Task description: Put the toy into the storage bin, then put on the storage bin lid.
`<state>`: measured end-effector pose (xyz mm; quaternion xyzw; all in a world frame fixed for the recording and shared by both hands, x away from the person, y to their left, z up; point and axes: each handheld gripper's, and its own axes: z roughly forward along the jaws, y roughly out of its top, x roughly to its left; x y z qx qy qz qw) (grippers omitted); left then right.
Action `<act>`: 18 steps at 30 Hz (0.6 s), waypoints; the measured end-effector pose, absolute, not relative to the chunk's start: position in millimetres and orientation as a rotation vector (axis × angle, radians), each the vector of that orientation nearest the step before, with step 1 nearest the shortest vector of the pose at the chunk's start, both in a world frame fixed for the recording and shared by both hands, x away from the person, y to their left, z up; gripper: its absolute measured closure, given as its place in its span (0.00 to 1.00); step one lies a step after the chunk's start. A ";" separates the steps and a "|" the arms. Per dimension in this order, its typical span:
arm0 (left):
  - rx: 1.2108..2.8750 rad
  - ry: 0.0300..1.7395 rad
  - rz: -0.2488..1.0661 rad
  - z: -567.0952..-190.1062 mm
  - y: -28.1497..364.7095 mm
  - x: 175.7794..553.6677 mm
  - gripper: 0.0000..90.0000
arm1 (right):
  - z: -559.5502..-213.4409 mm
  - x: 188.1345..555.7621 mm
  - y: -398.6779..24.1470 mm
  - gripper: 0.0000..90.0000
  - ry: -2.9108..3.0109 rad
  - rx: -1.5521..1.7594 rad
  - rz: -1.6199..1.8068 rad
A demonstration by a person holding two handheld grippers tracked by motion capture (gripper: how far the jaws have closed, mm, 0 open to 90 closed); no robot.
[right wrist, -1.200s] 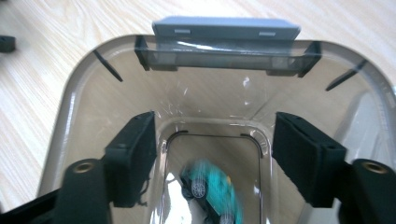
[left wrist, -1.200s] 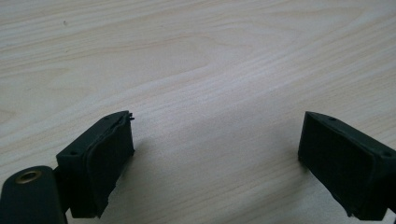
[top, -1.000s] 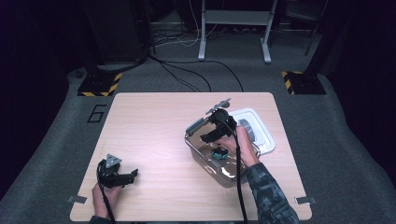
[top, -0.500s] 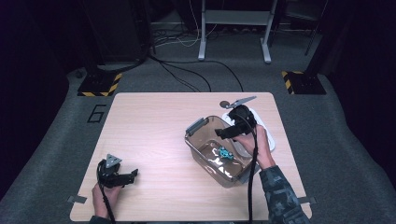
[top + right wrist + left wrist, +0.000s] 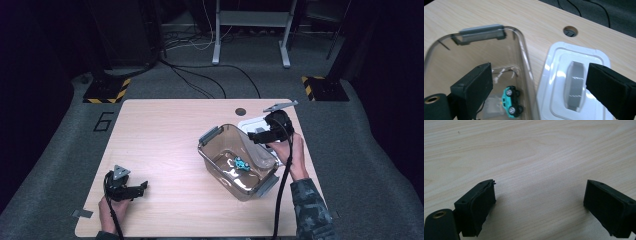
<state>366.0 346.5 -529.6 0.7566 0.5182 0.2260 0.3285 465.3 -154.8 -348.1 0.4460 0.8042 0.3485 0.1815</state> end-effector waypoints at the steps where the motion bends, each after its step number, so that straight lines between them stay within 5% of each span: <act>1: 1.980 1.357 0.592 -529.6 346.4 366.0 0.11 | -348.9 465.9 -159.2 0.07 2.258 1.274 0.985; 18: 1.980 1.356 0.591 -529.6 346.4 365.9 0.11 | -378.0 480.0 -201.4 0.09 2.159 1.393 0.919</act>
